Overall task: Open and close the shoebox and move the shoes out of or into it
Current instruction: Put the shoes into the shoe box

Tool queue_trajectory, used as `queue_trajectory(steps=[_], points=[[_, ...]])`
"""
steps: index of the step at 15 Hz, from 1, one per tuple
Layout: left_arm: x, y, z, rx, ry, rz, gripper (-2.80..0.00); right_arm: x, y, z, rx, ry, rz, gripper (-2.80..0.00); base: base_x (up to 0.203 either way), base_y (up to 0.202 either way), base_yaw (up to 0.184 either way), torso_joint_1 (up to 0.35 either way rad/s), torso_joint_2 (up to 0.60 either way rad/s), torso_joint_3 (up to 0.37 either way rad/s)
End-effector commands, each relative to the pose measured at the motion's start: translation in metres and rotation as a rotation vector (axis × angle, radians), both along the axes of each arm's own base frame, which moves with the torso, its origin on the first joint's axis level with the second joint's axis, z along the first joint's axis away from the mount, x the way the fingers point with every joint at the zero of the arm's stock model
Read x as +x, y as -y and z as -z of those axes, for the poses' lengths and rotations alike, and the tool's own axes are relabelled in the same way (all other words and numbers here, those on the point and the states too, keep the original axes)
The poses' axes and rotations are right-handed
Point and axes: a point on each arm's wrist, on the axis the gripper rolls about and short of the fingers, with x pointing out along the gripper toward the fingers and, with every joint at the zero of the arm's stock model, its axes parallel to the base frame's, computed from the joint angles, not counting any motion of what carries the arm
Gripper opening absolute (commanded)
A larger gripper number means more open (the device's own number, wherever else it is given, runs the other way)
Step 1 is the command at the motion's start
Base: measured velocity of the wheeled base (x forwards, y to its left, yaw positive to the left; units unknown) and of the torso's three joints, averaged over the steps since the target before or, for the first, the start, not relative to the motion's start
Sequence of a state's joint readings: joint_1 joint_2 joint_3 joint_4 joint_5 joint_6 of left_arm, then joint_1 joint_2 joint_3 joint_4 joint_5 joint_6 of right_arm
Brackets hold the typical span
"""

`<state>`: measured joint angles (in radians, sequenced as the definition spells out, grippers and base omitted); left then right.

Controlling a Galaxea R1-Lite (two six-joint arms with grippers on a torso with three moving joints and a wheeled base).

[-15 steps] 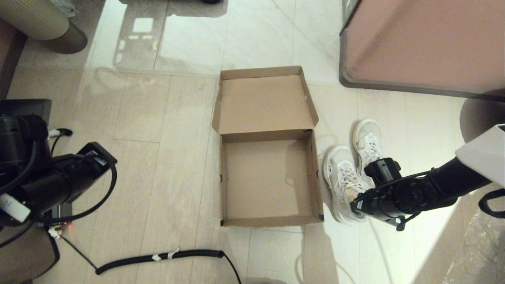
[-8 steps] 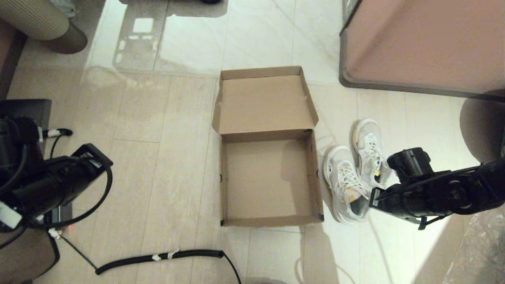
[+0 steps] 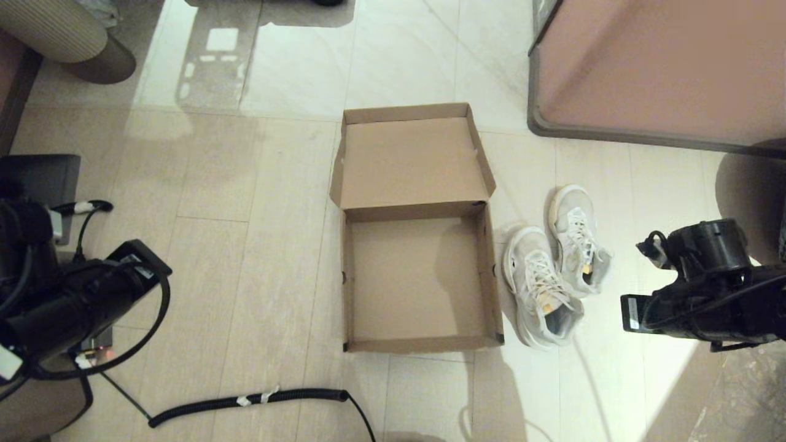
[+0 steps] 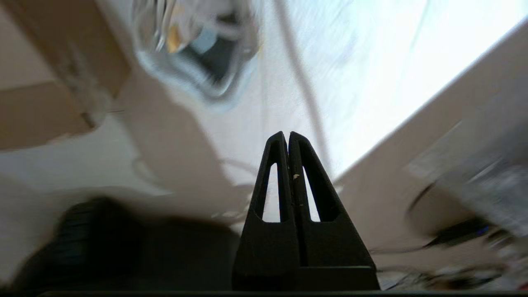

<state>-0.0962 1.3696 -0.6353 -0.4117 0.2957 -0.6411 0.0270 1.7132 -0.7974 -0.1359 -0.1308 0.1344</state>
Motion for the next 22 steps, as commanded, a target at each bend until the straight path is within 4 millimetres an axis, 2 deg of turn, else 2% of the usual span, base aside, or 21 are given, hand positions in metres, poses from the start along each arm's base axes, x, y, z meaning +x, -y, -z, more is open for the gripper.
queue_trajectory(steps=[1,4,7,9,11,12,16,19,22], points=[[-0.002,0.000,0.000,-0.003,0.004,-0.003,-2.80,0.017,0.007,0.007,-0.036,-0.001,-0.017,-2.80,0.000,0.000,0.000,0.000,0.00,0.000],[-0.001,0.000,0.001,-0.001,0.001,-0.005,-2.80,0.055,0.009,0.037,-0.071,0.026,-0.051,-2.80,0.000,0.000,0.000,0.000,0.00,0.000],[0.001,0.000,0.003,0.000,-0.010,-0.005,-2.80,0.095,0.011,0.058,-0.088,0.086,-0.066,-2.80,0.000,0.000,0.000,0.000,0.00,0.000],[0.001,0.000,0.004,0.001,-0.013,-0.005,-2.80,0.122,0.020,0.066,-0.090,0.139,-0.038,-2.80,0.000,0.000,0.000,0.000,0.00,0.000],[0.001,0.000,0.004,0.001,-0.014,-0.005,-2.80,0.141,0.038,0.064,-0.096,0.199,0.009,-2.80,0.000,0.000,0.000,0.000,0.00,0.000],[0.002,0.000,0.005,0.001,-0.018,-0.004,-2.80,0.142,0.044,0.066,-0.099,0.196,0.023,-2.80,0.000,0.000,0.000,0.000,0.00,0.000],[0.007,0.000,0.007,0.012,-0.032,0.000,-2.80,0.134,0.049,0.077,-0.097,0.150,0.032,-2.80,0.000,0.000,0.000,0.000,0.00,0.000],[0.006,0.000,0.006,0.012,-0.029,0.000,-2.80,0.116,0.047,0.096,-0.093,0.064,0.024,-2.80,0.000,0.000,0.000,0.000,0.00,0.000],[0.005,0.000,0.005,0.011,-0.024,0.000,-2.80,0.094,0.045,0.105,-0.085,-0.005,0.021,-2.80,0.000,0.000,0.000,0.000,0.00,0.000]])
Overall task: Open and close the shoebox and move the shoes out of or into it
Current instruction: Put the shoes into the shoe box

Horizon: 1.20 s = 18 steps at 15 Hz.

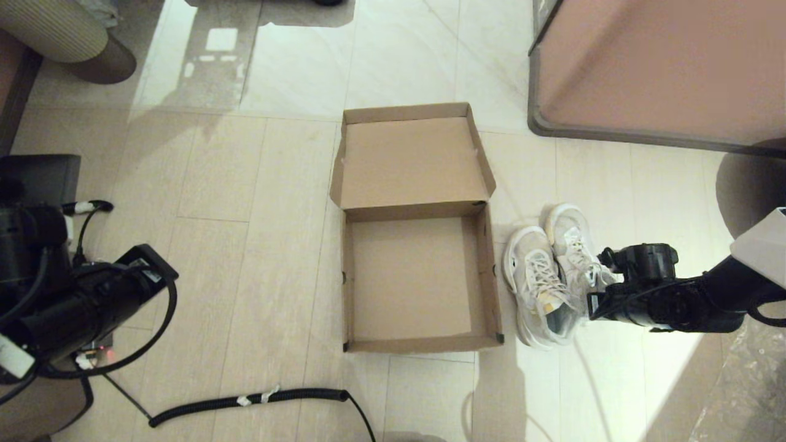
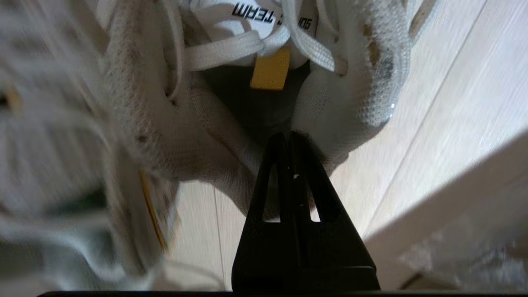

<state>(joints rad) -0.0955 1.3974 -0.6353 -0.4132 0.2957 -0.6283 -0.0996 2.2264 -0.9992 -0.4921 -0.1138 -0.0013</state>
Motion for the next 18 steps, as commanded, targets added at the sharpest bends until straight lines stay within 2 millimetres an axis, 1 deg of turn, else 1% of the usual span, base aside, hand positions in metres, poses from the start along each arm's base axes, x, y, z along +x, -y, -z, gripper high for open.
queue_trajectory(steps=[1,3,5,7,8,10,11,12,13,14,15,18], points=[[-0.001,0.000,-0.001,-0.003,0.005,-0.003,-2.80,-0.019,-0.002,0.006,0.005,-0.054,-0.001,-2.80,0.000,0.000,0.000,0.000,0.00,0.000],[-0.001,0.000,-0.001,-0.003,0.008,-0.003,-2.80,-0.034,-0.003,0.008,0.001,-0.092,-0.011,-2.80,0.000,0.000,0.000,0.000,0.00,0.000],[-0.003,0.000,-0.003,-0.003,0.015,-0.003,-2.80,-0.040,-0.004,0.004,0.002,-0.089,-0.013,-2.80,0.000,0.000,0.000,0.000,0.00,0.000],[-0.004,-0.001,-0.004,-0.002,0.022,-0.002,-2.80,-0.039,-0.004,-0.009,0.003,-0.037,-0.014,-2.80,0.000,0.000,0.000,0.000,0.00,0.000],[-0.005,-0.001,-0.005,-0.002,0.023,-0.002,-2.80,-0.041,-0.004,-0.021,0.003,0.000,-0.017,-2.80,0.000,0.000,0.000,0.000,0.00,0.000],[-0.005,-0.001,-0.003,-0.003,0.018,-0.003,-2.80,-0.053,-0.006,-0.048,0.011,0.068,-0.036,-2.80,0.000,0.000,0.000,0.000,0.00,0.000],[-0.004,-0.001,-0.003,-0.003,0.018,-0.003,-2.80,-0.061,-0.007,-0.057,0.019,0.087,-0.050,-2.80,0.000,0.000,0.000,0.000,0.00,0.000],[-0.004,-0.001,-0.003,-0.003,0.018,-0.003,-2.80,-0.072,-0.010,-0.061,0.044,0.089,-0.081,-2.80,0.000,0.000,0.000,0.000,0.00,0.000],[-0.004,-0.001,-0.003,-0.003,0.017,-0.003,-2.80,-0.082,-0.013,-0.058,0.088,0.072,-0.134,-2.80,0.000,0.000,0.000,0.000,0.00,0.000],[-0.005,-0.001,-0.003,-0.003,0.019,-0.003,-2.80,-0.088,-0.015,-0.055,0.114,0.057,-0.163,-2.80,0.000,0.000,0.000,0.000,0.00,0.000],[-0.006,-0.001,-0.003,-0.002,0.019,-0.003,-2.80,-0.087,-0.015,-0.052,0.120,0.050,-0.164,0.00,0.000,0.000,0.000,0.000,0.00,0.000],[-0.007,-0.001,-0.005,-0.002,0.025,-0.004,-2.80,-0.079,-0.014,-0.043,0.133,0.033,-0.152,0.00,0.000,0.000,0.000,0.000,0.00,0.000]])
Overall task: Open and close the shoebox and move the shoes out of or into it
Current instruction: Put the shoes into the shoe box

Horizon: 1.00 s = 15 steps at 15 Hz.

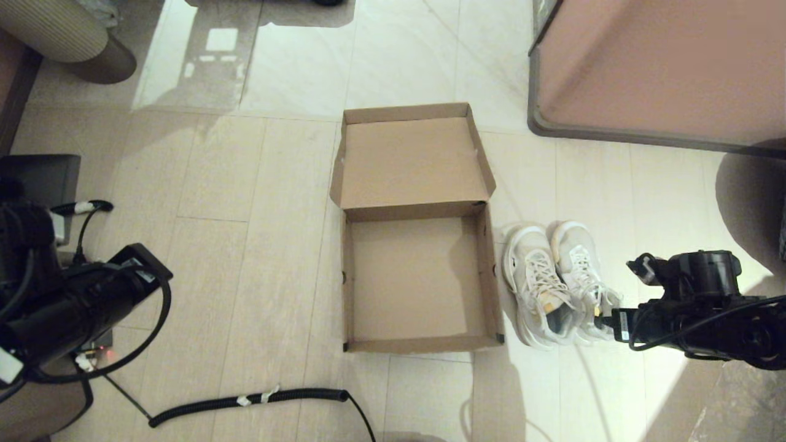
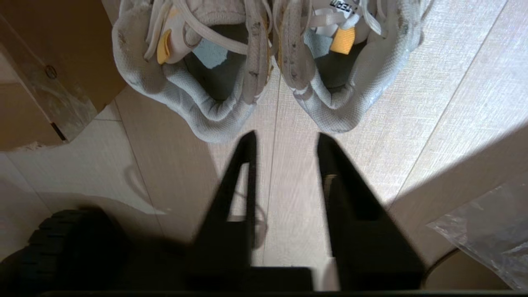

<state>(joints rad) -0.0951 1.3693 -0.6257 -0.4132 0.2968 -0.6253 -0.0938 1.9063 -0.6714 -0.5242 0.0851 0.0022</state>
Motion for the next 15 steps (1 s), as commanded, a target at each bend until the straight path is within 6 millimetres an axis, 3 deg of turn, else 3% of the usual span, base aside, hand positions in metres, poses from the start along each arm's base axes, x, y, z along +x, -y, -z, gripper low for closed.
queue_trajectory(steps=[1,8,14,15], points=[[0.000,0.000,-0.001,-0.003,0.004,-0.003,-2.80,0.007,0.001,0.008,0.002,-0.012,0.000,0.00,0.000,0.000,0.000,0.000,0.00,0.000],[0.002,0.000,0.002,-0.002,-0.006,-0.005,-2.80,0.053,-0.002,0.053,-0.039,0.048,0.015,0.00,0.000,0.000,0.000,0.000,0.00,0.000],[0.007,-0.006,0.004,0.016,-0.023,-0.025,-2.80,0.071,-0.010,0.075,-0.041,0.028,-0.006,0.00,0.000,0.000,0.000,0.000,0.00,0.000],[0.008,-0.006,0.004,0.017,-0.024,-0.025,-2.80,0.077,-0.012,0.077,-0.050,0.033,0.000,-2.80,0.000,0.000,0.000,0.000,0.00,0.000]])
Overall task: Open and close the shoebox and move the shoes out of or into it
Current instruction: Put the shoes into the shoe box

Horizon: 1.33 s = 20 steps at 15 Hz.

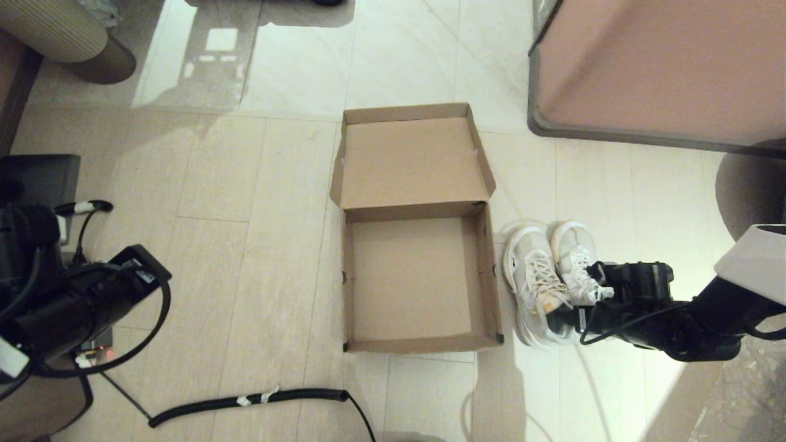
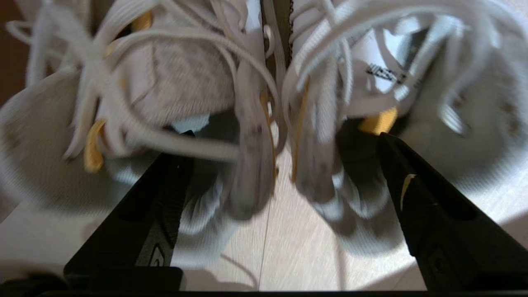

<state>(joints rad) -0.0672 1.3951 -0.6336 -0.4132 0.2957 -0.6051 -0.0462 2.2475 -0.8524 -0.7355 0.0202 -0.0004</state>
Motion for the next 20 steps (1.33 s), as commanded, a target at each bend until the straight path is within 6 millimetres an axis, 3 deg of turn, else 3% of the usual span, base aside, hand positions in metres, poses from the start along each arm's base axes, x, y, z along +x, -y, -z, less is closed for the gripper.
queue_trajectory(steps=[1,6,9,12,16,18,20], points=[[0.001,-0.001,0.001,-0.003,-0.004,-0.007,-2.80,0.013,-0.004,0.016,-0.012,-0.011,0.003,-2.80,0.000,0.000,0.000,0.000,0.00,0.000],[0.002,-0.002,0.000,-0.003,0.001,-0.012,-2.80,0.019,-0.004,0.012,-0.018,0.009,0.005,-2.80,0.000,0.000,0.000,0.000,0.00,0.000],[0.002,-0.002,-0.002,-0.005,0.010,-0.011,-2.80,0.002,-0.008,-0.025,-0.014,0.029,-0.003,-2.80,0.000,0.000,0.000,0.000,0.00,0.000],[0.003,-0.001,-0.002,-0.006,0.009,-0.008,-2.80,-0.033,-0.014,-0.083,0.015,0.033,-0.007,-2.80,0.000,0.000,0.000,0.000,0.00,0.000],[0.000,-0.002,-0.005,-0.007,0.024,-0.006,-2.80,-0.104,-0.034,-0.162,0.110,0.001,-0.042,-2.80,0.000,0.000,0.000,0.000,0.00,0.000],[-0.004,-0.001,-0.007,-0.008,0.033,-0.005,-2.80,-0.140,-0.049,-0.192,0.168,-0.002,-0.082,-2.80,0.000,0.000,0.000,0.000,0.00,0.000],[-0.004,-0.001,-0.007,0.000,0.031,-0.001,-2.80,-0.156,-0.074,-0.206,0.219,-0.009,-0.163,-2.80,0.000,0.000,0.000,0.000,0.00,0.000]])
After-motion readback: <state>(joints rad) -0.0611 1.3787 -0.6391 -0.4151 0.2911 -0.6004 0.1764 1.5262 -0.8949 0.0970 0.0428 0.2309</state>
